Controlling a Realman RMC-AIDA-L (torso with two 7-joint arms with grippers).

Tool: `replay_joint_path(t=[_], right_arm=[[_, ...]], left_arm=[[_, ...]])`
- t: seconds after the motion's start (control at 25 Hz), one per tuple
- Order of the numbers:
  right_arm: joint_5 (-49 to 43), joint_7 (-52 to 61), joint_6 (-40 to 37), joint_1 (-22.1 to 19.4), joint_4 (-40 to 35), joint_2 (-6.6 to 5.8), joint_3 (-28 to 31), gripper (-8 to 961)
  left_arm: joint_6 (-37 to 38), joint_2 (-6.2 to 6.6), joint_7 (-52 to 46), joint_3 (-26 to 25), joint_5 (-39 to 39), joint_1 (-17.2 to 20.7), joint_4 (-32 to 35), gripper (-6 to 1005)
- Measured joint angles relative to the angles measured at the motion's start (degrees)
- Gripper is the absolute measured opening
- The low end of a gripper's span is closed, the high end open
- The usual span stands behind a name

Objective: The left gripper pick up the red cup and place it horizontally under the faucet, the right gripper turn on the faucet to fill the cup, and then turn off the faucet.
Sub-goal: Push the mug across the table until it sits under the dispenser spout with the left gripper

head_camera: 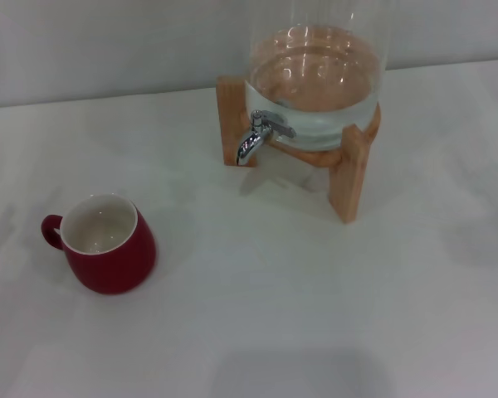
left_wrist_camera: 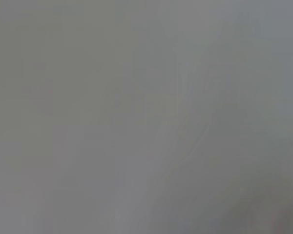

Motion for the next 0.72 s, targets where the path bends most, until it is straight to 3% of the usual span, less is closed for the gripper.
replay_joint_path(t=[0.72], right_arm=[[0.0, 0.0, 0.1, 0.0, 0.2, -0.10, 0.0, 722]], left_arm=[[0.0, 0.03, -0.3, 0.0, 0.1, -0.4, 0.3, 887]])
